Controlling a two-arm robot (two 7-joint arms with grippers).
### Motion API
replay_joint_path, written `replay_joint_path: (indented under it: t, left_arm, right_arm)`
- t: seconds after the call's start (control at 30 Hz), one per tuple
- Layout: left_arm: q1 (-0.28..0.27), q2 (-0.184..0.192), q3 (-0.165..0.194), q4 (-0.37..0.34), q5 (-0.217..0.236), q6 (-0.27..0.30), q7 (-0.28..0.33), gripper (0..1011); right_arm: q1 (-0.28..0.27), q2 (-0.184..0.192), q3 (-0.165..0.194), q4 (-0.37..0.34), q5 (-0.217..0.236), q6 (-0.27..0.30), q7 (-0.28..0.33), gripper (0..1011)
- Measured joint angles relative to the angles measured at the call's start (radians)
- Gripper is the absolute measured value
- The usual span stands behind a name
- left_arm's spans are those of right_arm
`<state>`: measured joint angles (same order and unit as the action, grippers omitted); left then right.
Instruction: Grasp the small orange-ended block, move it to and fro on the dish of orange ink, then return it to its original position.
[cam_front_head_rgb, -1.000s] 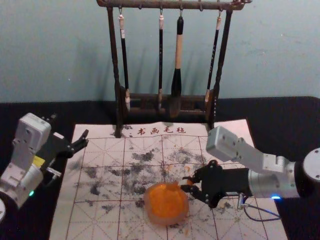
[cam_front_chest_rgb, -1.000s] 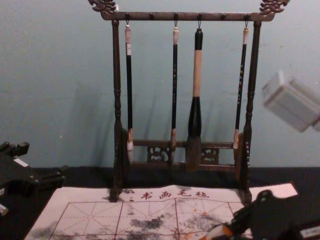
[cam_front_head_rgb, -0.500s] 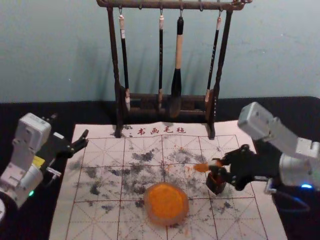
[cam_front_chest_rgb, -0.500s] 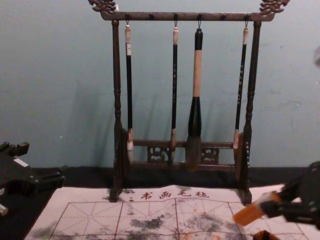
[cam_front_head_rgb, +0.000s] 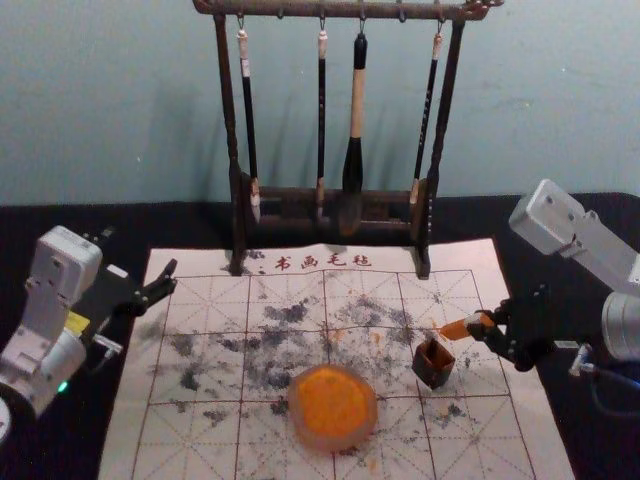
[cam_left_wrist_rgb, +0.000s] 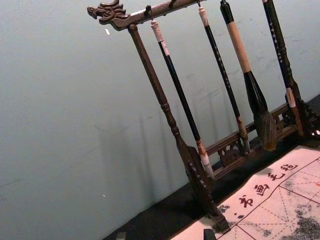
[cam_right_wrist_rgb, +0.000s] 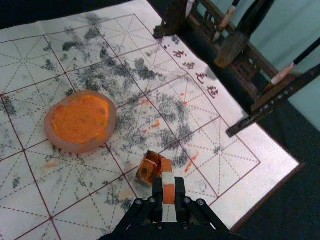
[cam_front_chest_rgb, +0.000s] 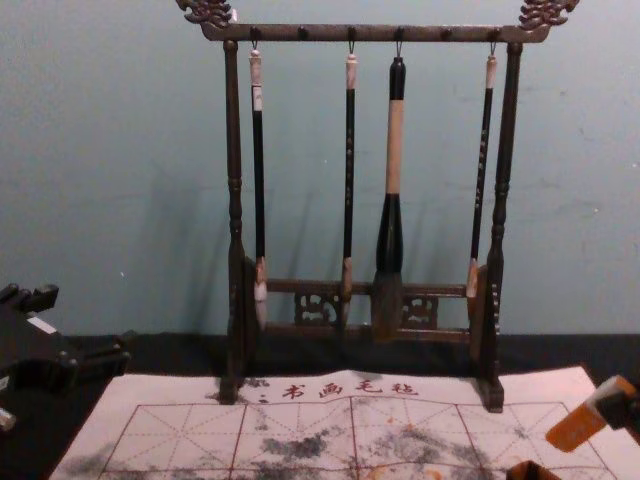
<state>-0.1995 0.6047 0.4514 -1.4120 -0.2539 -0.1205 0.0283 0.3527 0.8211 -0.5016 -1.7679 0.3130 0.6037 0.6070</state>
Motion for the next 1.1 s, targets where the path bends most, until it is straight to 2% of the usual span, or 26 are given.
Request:
replay_joint_path:
  t: [0.23,0.37,0.6,1.1]
  left_arm:
    - [0.0,0.0,0.0,0.0,0.0,0.0,0.0,1001]
    - [0.0,0.0,0.0,0.0,0.0,0.0,0.0,1001]
    - [0.0,0.0,0.0,0.0,0.0,0.0,0.0,1001]
    - [0.0,0.0,0.0,0.0,0.0,0.0,0.0,1001]
  right_arm:
    - [0.026,-0.008,-0.014,-0.005,0.014,0.087,0.002,100]
    - [0.038,-0.014,-0.024,-0.006,0.017,0.11,0.003,100]
    - [0.06,-0.024,-0.05,-0.001,0.015,0.129,0.009,100]
    - [0.098,-0.055,-0.098,0.056,-0.008,0.131,0.02,100]
